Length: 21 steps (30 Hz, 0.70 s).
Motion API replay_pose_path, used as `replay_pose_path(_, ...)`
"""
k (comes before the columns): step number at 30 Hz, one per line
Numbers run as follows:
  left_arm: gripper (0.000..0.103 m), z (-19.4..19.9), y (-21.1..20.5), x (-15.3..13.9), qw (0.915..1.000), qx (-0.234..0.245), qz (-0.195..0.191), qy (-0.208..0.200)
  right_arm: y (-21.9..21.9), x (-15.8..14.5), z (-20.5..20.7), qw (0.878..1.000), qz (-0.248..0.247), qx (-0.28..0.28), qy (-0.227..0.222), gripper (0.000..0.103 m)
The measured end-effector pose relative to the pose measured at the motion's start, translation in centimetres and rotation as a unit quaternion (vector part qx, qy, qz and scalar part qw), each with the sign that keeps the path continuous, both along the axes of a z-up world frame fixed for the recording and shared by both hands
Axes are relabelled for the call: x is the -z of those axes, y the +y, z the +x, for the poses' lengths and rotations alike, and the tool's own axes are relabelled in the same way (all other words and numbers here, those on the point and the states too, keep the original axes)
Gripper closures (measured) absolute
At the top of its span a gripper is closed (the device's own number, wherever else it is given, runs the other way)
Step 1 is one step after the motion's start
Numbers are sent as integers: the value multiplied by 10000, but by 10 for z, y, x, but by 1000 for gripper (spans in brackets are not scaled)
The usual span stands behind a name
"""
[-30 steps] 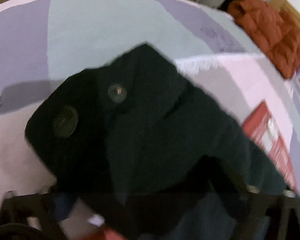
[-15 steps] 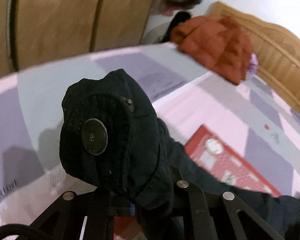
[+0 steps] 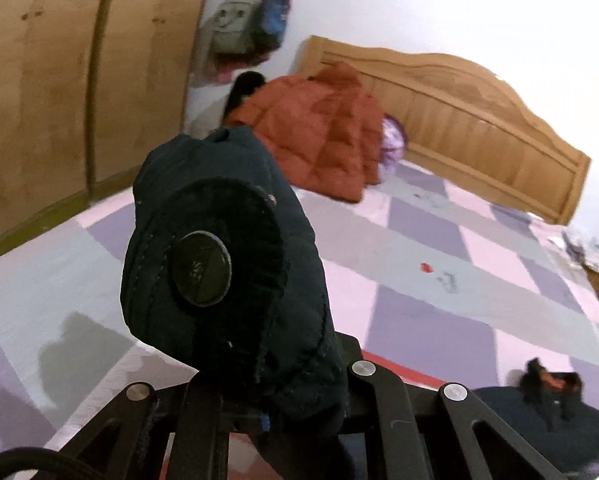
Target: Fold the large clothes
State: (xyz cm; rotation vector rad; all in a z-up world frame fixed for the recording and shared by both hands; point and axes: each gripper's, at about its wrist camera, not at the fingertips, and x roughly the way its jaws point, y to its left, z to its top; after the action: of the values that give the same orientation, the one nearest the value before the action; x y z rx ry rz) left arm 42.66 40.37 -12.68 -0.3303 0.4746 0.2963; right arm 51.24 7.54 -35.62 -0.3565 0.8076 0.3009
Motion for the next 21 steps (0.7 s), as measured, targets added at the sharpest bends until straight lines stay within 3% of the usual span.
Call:
replay_pose_path(1,91,0,-4,-1,10000,50,17,11,19,20,6,9980,-228,-94,577,5)
replay_pose_path(2,92,2,-9,-5,9999,158,19,58,34,36,2,9949,-771,-67,642,4)
replay_pose_path(4,92,5,-21,-11,9993,335,120,93,39,35,-12,9946,-973,-265,262,5)
replay_pose_path(10,92,9,-72,-35,9948,921,445,-9,-9,12,-35,9960,-289,-757,388,5)
replay_pose_path(16,92,33,-157,-49,9827,1788,485,55,-95,-18,-43,9992,149,-48,366,5)
replay_pose_path(21,92,54,-255,-45,9651,2586,405,105,-194,-36,-60,9975,225,580,330,5)
